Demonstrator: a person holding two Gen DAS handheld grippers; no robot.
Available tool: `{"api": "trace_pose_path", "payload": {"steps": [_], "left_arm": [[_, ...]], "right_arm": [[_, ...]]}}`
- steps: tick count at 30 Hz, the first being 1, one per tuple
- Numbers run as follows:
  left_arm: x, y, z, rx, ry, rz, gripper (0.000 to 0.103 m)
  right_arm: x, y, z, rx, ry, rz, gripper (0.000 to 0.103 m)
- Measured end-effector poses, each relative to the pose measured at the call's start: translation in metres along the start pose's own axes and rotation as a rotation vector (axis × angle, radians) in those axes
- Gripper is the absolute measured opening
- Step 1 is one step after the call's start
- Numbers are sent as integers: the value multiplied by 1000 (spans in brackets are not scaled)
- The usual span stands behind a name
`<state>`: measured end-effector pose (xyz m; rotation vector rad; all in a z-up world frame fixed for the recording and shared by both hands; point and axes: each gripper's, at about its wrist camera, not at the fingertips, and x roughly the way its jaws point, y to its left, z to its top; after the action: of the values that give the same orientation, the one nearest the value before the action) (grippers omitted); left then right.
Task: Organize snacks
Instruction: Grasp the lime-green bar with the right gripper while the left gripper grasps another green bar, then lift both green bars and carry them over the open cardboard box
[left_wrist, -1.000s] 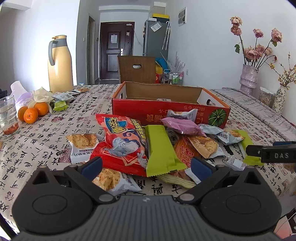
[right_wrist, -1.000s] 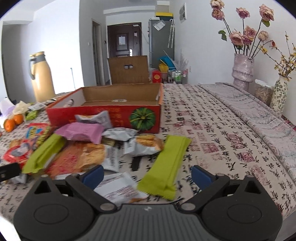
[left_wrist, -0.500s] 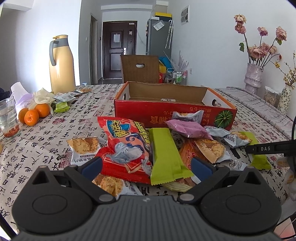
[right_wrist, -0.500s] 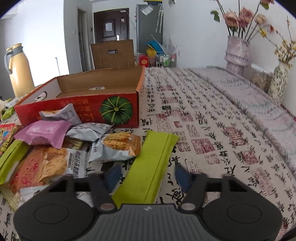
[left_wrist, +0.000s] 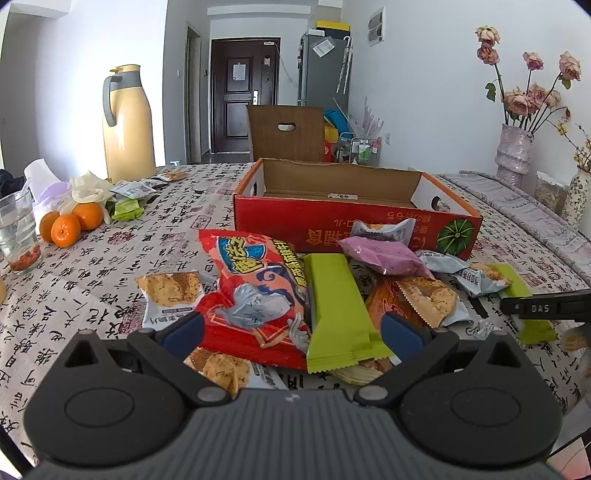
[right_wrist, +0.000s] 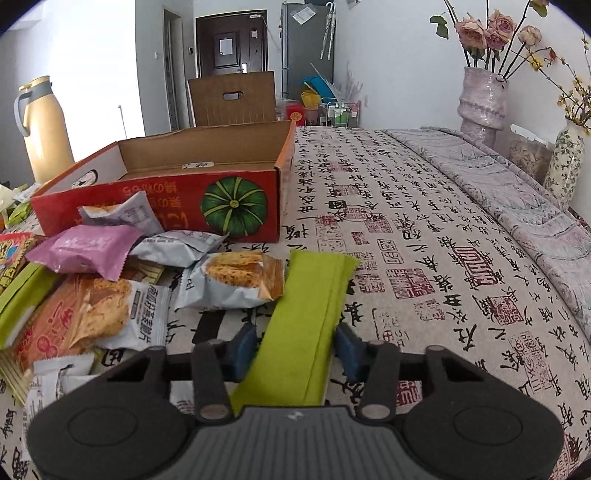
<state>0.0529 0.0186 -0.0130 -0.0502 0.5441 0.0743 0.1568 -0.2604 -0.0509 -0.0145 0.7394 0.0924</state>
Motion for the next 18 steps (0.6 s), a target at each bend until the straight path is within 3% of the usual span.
{"api": "trace_pose_path", "payload": {"steps": [18], "left_arm": [[3, -20, 16, 62, -22, -4, 103]], "right_arm": [[-32, -12, -3, 59, -136, -4, 34]]}}
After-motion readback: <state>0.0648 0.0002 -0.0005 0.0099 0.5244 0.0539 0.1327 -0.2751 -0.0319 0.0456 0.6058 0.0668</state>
